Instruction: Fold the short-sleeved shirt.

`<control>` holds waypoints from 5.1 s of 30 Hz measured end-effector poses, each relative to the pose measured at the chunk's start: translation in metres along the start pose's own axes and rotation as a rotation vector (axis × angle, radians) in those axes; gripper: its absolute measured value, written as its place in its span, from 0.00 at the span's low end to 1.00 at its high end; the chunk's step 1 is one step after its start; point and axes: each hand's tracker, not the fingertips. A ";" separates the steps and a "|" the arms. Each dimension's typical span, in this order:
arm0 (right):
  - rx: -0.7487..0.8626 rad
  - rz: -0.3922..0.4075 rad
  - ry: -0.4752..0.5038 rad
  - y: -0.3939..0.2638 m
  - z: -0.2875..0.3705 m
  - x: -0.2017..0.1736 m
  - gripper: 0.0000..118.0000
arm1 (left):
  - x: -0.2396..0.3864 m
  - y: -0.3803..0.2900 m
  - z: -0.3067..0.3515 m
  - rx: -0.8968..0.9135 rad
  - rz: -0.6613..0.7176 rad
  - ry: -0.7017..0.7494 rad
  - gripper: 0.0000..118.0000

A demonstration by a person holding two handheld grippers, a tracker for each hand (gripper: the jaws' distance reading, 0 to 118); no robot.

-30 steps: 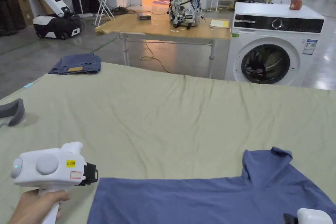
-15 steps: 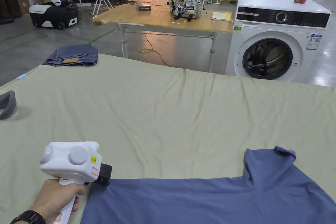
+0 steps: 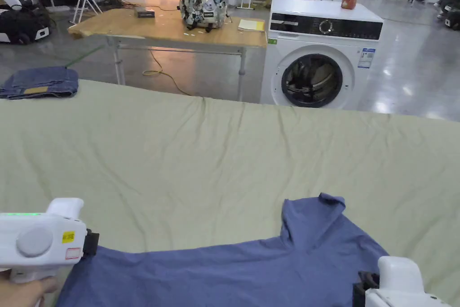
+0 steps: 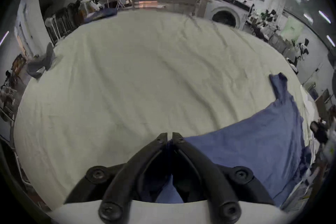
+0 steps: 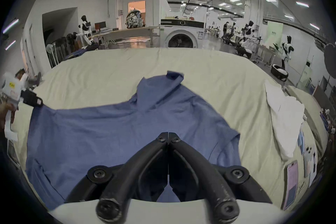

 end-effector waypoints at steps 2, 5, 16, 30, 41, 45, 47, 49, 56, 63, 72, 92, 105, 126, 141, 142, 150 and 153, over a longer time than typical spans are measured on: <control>-0.037 -0.043 0.039 0.029 -0.023 0.015 0.00 | 0.006 -0.005 0.014 0.015 -0.009 0.003 0.00; -0.129 -0.006 0.044 0.068 -0.068 0.040 0.00 | 0.008 -0.011 0.025 0.038 -0.018 0.005 0.00; -0.374 0.082 0.094 0.118 -0.175 0.079 0.73 | 0.007 -0.028 0.024 0.014 0.020 0.020 0.00; -0.488 0.125 0.033 0.098 -0.202 0.065 0.00 | 0.007 -0.031 0.019 0.003 0.039 0.006 0.00; -0.202 0.073 0.080 0.113 -0.111 0.066 0.00 | 0.002 -0.018 0.055 0.111 0.061 -0.024 0.00; -0.068 0.038 0.062 0.130 -0.047 0.073 0.00 | 0.003 -0.006 0.090 0.191 0.030 -0.034 0.00; -0.015 0.034 0.046 0.141 -0.017 0.076 0.00 | 0.005 0.003 0.112 0.248 0.020 -0.019 0.00; 0.052 0.031 0.033 0.154 0.014 0.081 0.00 | 0.005 0.016 0.134 0.290 0.026 -0.041 0.00; 0.299 0.036 -0.078 0.216 0.121 0.093 0.00 | 0.033 0.087 0.222 0.462 -0.064 -0.012 0.00; 0.451 0.010 -0.136 0.288 0.188 0.101 0.00 | 0.065 0.170 0.300 0.602 -0.114 -0.019 0.00; 0.557 -0.013 -0.191 0.384 0.212 0.117 0.00 | 0.086 0.259 0.351 0.717 -0.141 -0.010 0.00; 0.676 0.020 -0.276 0.448 0.183 0.108 0.00 | 0.091 0.325 0.320 0.796 -0.118 0.051 0.00; 0.553 0.018 -0.266 0.353 0.144 0.118 0.00 | 0.080 0.241 0.261 0.775 -0.041 0.038 0.00; 0.350 0.061 -0.211 0.062 0.209 0.104 0.00 | 0.047 -0.046 0.246 0.658 -0.049 -0.022 0.00; -0.034 0.104 -0.191 -0.118 0.192 0.083 0.00 | 0.027 -0.211 0.184 0.287 -0.068 -0.016 0.00; -0.047 0.093 -0.186 -0.126 0.189 0.082 0.00 | 0.022 -0.219 0.171 0.250 -0.081 -0.011 0.00; -0.257 0.162 -0.178 -0.165 0.164 0.083 0.00 | 0.009 -0.242 0.127 0.007 -0.127 -0.009 0.00; -0.353 0.169 -0.166 -0.176 0.151 0.091 0.00 | 0.008 -0.242 0.117 -0.048 -0.129 -0.016 0.00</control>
